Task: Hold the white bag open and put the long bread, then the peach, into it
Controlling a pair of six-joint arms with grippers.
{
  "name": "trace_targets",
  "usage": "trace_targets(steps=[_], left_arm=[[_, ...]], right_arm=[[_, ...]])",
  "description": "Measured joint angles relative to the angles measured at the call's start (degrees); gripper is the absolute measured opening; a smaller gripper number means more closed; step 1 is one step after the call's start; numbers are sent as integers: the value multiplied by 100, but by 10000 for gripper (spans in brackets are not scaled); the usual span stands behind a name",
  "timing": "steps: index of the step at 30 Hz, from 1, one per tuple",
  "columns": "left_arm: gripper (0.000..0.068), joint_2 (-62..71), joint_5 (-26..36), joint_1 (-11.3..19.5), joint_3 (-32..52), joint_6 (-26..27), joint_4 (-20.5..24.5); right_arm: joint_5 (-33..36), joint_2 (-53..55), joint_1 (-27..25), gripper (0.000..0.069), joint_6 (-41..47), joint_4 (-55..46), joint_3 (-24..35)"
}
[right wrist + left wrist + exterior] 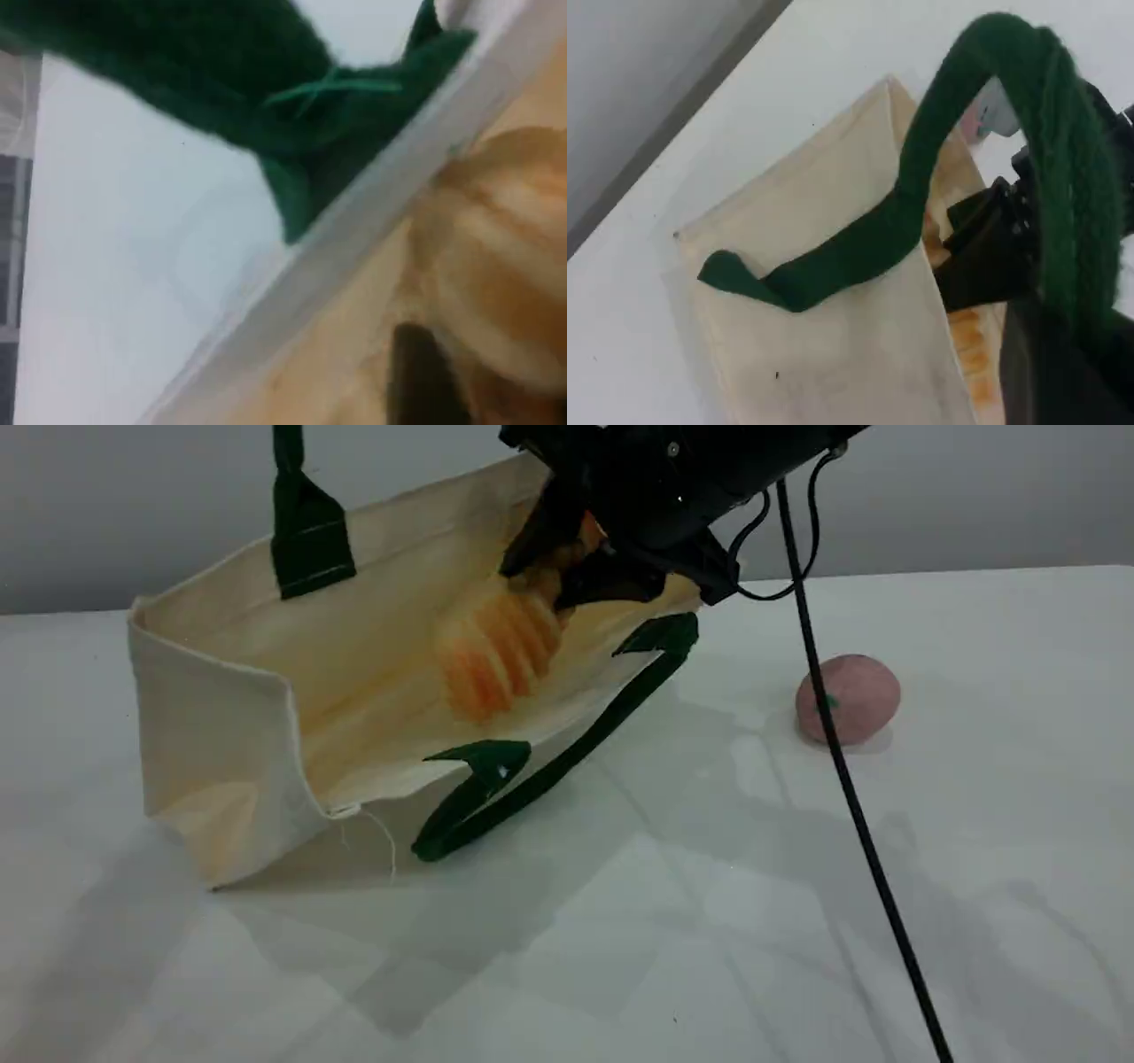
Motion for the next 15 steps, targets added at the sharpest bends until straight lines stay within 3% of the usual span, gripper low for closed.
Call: trace_targets(steps=[2, 6, 9, 15], left_arm=[[89, 0, 5, 0, 0, 0, 0], [89, 0, 5, 0, 0, 0, 0], [89, 0, 5, 0, 0, 0, 0], [89, 0, 5, 0, 0, 0, 16]], right_arm=[[101, 0, 0, 444, 12, 99, 0], [215, 0, 0, 601, 18, 86, 0], [220, -6, -5, 629, -132, 56, 0], [268, -232, -18, 589, -712, -52, 0]])
